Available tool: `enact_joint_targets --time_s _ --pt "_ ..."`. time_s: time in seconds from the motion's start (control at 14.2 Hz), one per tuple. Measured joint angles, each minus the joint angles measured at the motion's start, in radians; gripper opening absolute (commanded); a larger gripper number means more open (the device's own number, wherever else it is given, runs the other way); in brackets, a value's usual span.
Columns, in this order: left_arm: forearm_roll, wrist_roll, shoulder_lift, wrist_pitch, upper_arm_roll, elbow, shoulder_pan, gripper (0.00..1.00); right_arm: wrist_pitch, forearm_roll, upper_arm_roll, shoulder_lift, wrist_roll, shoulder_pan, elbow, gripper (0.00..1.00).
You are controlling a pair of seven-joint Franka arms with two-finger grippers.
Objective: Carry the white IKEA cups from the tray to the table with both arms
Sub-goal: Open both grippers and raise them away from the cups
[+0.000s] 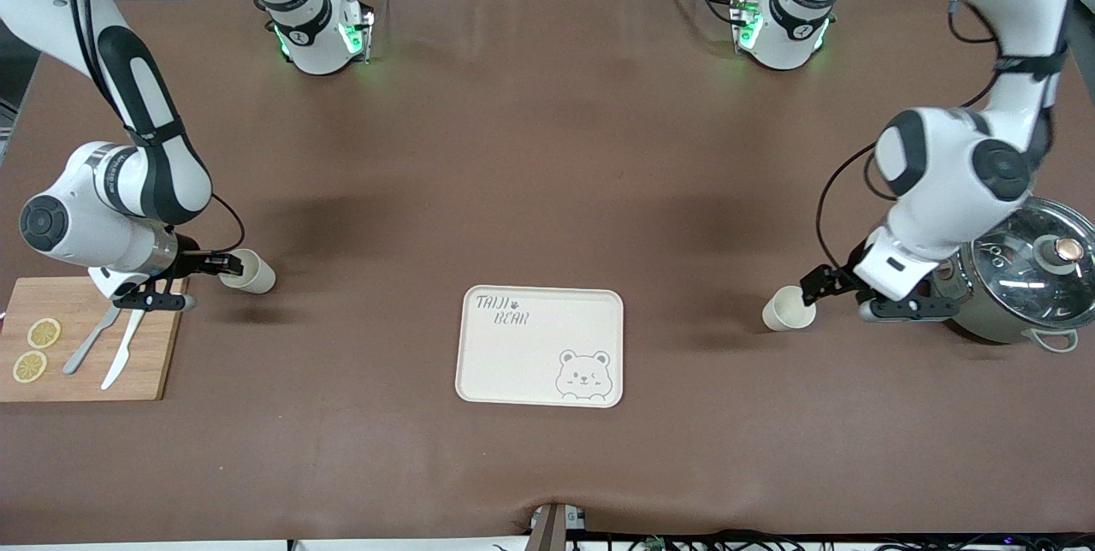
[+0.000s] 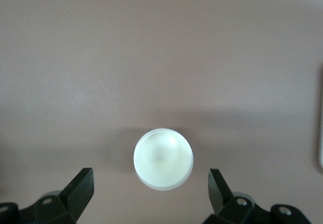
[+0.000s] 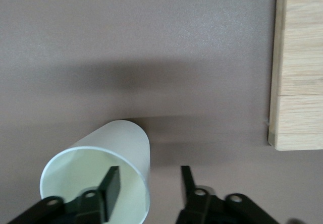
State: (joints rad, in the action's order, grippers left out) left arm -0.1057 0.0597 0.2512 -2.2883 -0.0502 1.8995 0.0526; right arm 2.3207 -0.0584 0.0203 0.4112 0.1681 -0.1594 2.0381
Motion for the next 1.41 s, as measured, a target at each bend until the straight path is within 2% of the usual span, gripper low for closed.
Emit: enact_joint_targets --time_s 0.14,0.28,0.42,0.56,0.78,1.06,1.41 --pt "0.000 0.004 -0.028 0.251 0.000 -0.147 0.000 1.00 0.000 0.000 -0.001 0.000 0.000 0.000 -0.003 1.00" --pt "0.004 0.008 -0.033 0.351 0.001 -0.220 0.000 1.00 0.000 0.000 -0.001 0.000 0.000 0.000 -0.004 1.00" --pt "0.063 0.008 -0.028 0.357 0.001 -0.226 0.000 1.00 -0.007 0.000 -0.002 0.000 0.000 0.000 -0.008 1.00" --pt "0.113 0.008 -0.020 0.378 0.000 -0.242 0.002 1.00 -0.100 0.000 -0.007 -0.002 0.000 0.000 -0.044 1.00" --pt "0.117 0.008 -0.019 0.464 -0.001 -0.322 0.003 1.00 -0.260 0.000 -0.006 -0.004 0.000 -0.005 -0.147 1.00" --pt "0.122 0.006 -0.021 0.498 -0.023 -0.383 0.003 1.00 -0.336 0.000 -0.007 -0.005 0.000 -0.010 -0.230 1.00" --pt "0.124 0.006 -0.021 0.498 -0.042 -0.393 0.001 1.00 -0.629 -0.001 -0.012 0.006 0.000 -0.009 -0.503 1.00"
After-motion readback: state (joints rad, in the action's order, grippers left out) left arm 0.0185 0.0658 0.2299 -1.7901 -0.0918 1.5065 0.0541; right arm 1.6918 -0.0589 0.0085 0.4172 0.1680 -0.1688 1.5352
